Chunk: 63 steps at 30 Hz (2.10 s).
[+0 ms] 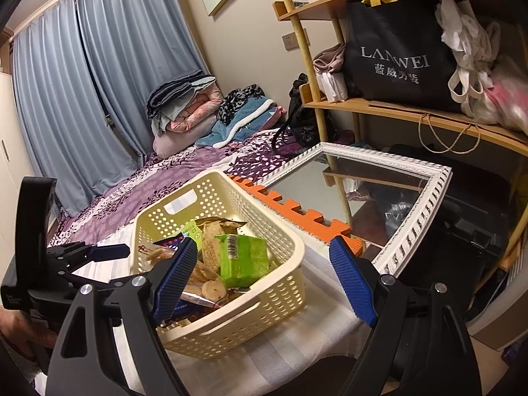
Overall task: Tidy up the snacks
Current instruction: 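Move both tools back over the yellow packets on the bed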
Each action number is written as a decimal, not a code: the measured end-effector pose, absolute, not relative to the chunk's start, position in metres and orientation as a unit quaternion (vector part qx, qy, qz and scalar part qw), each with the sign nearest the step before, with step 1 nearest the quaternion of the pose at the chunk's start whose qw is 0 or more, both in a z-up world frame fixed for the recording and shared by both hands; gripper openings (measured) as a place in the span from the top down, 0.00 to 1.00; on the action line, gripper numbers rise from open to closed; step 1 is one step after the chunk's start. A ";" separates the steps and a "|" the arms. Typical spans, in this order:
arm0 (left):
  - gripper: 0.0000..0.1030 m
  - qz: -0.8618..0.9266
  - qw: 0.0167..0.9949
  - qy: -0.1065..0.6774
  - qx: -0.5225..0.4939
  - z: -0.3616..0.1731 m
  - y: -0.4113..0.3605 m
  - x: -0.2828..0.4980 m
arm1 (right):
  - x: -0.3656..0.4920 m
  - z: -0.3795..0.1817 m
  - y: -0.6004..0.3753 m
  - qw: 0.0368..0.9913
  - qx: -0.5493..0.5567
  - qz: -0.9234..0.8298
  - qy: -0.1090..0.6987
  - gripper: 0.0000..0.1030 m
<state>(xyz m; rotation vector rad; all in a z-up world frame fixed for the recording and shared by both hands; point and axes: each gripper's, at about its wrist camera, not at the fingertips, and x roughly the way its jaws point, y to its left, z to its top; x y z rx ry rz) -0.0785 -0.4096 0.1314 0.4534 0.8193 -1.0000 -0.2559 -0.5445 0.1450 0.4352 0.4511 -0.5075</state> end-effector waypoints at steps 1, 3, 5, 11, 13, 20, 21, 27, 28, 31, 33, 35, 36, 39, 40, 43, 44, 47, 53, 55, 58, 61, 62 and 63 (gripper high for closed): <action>0.10 -0.460 0.777 0.377 0.207 0.133 -0.406 -0.078 | -0.253 0.145 -0.542 0.921 0.210 -0.243 0.221 0.21; 0.10 -0.458 0.782 0.374 0.198 0.138 -0.399 -0.077 | -0.251 0.146 -0.539 0.923 0.208 -0.236 0.222 0.21; 0.10 -0.452 0.789 0.372 0.188 0.143 -0.390 -0.074 | -0.247 0.147 -0.535 0.925 0.204 -0.230 0.223 0.21; 0.10 -0.432 0.806 0.367 0.167 0.154 -0.367 -0.064 | -0.238 0.149 -0.526 0.929 0.199 -0.215 0.227 0.21; 0.10 -0.426 0.811 0.368 0.161 0.155 -0.359 -0.061 | -0.237 0.150 -0.523 0.930 0.197 -0.211 0.227 0.21; 0.10 -0.402 0.825 0.375 0.132 0.158 -0.331 -0.050 | -0.229 0.156 -0.509 0.935 0.190 -0.197 0.225 0.17; 0.10 -0.399 0.827 0.376 0.128 0.158 -0.326 -0.048 | -0.227 0.157 -0.506 0.936 0.188 -0.194 0.226 0.17; 0.10 -0.373 0.841 0.378 0.105 0.158 -0.294 -0.038 | -0.214 0.165 -0.488 0.944 0.177 -0.171 0.221 0.14; 0.10 -0.366 0.845 0.377 0.104 0.158 -0.288 -0.036 | -0.211 0.167 -0.483 0.945 0.174 -0.166 0.222 0.14; 0.10 -0.349 0.853 0.374 0.102 0.157 -0.270 -0.032 | -0.202 0.169 -0.470 0.948 0.166 -0.150 0.226 0.14; 0.10 -0.339 0.858 0.373 0.096 0.156 -0.257 -0.029 | -0.196 0.170 -0.461 0.950 0.161 -0.141 0.229 0.14; 0.10 -0.330 0.862 0.376 0.085 0.154 -0.240 -0.023 | -0.190 0.172 -0.450 0.951 0.155 -0.129 0.233 0.14; 0.10 -0.324 0.864 0.377 0.080 0.154 -0.233 -0.020 | -0.187 0.172 -0.446 0.952 0.152 -0.124 0.235 0.14; 0.10 -0.307 0.870 0.381 0.064 0.153 -0.213 -0.013 | -0.177 0.175 -0.428 0.954 0.141 -0.105 0.241 0.14; 0.10 -0.300 0.872 0.381 0.058 0.153 -0.204 -0.010 | -0.175 0.175 -0.423 0.955 0.139 -0.101 0.242 0.14; 0.10 -0.281 0.880 0.379 0.052 0.152 -0.185 -0.005 | -0.165 0.174 -0.407 0.955 0.131 -0.085 0.251 0.12; 0.10 -0.276 0.882 0.378 0.052 0.151 -0.180 -0.004 | -0.161 0.174 -0.402 0.955 0.129 -0.080 0.254 0.10; 0.03 -0.257 0.888 0.379 0.044 0.147 -0.162 0.000 | -0.150 0.171 -0.389 0.954 0.120 -0.065 0.267 0.10; 0.03 -0.230 0.893 0.385 0.023 0.140 -0.127 0.008 | -0.129 0.165 -0.360 0.949 0.111 -0.029 0.293 0.10; 0.03 -0.221 0.895 0.386 0.017 0.138 -0.118 0.010 | -0.123 0.162 -0.350 0.948 0.105 -0.019 0.300 0.10; 0.03 -0.204 0.898 0.390 0.012 0.135 -0.104 0.015 | -0.115 0.158 -0.337 0.945 0.102 -0.004 0.310 0.08; 0.03 -0.190 0.898 0.396 0.005 0.130 -0.091 0.020 | -0.106 0.152 -0.327 0.940 0.106 0.013 0.323 0.05; 0.03 -0.185 0.898 0.398 0.002 0.129 -0.086 0.021 | -0.103 0.150 -0.324 0.938 0.108 0.018 0.330 0.05; 0.03 -0.180 0.898 0.401 -0.001 0.126 -0.081 0.022 | -0.100 0.147 -0.322 0.935 0.109 0.023 0.336 0.05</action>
